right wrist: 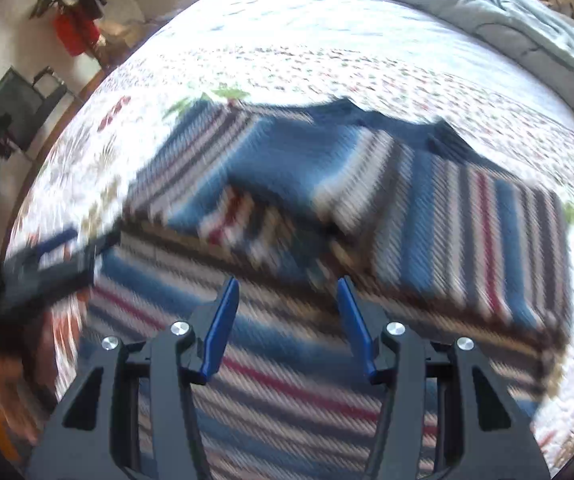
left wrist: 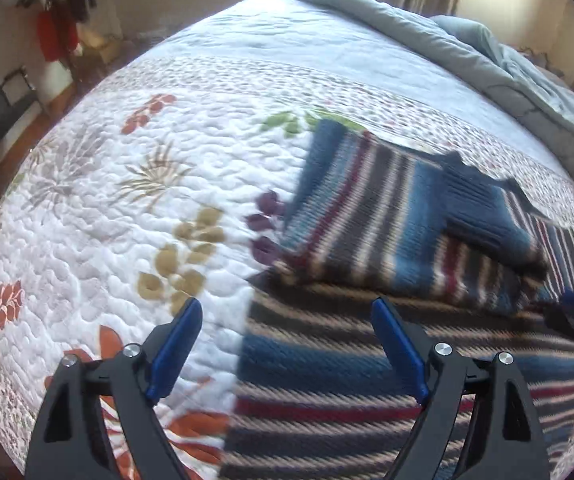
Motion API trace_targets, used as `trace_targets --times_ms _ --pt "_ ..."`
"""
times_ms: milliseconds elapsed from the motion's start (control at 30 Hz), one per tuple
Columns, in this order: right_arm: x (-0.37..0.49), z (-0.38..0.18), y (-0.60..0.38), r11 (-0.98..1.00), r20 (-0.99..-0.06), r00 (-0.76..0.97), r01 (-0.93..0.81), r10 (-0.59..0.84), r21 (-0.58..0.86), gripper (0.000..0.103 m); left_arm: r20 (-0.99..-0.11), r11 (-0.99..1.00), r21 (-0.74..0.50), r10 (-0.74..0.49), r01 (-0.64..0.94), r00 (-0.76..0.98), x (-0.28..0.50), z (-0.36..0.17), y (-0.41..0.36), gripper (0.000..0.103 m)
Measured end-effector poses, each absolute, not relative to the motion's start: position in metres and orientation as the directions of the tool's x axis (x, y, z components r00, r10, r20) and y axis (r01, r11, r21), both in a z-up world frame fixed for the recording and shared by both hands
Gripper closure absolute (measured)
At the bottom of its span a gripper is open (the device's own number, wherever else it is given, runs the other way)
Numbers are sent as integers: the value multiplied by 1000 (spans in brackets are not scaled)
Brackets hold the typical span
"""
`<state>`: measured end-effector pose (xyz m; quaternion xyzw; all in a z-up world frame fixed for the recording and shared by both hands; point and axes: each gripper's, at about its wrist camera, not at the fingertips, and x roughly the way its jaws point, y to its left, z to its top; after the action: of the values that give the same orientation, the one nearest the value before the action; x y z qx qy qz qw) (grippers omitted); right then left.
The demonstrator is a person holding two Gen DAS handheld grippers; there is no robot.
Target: Fold small clothes
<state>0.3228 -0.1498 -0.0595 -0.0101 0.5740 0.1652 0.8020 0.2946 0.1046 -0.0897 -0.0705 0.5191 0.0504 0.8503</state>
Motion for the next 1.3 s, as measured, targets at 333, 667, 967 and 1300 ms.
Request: trace_targets --times_ms 333,667,967,1300 --pt "402 -99 -83 964 -964 236 -260 126 62 39 -897 960 -111 15 -257 441 299 -105 130 16" --pt "410 -116 -92 964 -979 179 -264 95 45 95 -901 951 -106 31 -289 432 301 -111 135 16" --pt "389 -53 -256 996 -923 375 -62 89 70 94 -901 965 -83 35 -250 432 301 -116 116 16" --pt "369 -119 -398 949 -954 249 221 169 226 60 -905 985 -33 41 -168 424 302 -125 80 16"
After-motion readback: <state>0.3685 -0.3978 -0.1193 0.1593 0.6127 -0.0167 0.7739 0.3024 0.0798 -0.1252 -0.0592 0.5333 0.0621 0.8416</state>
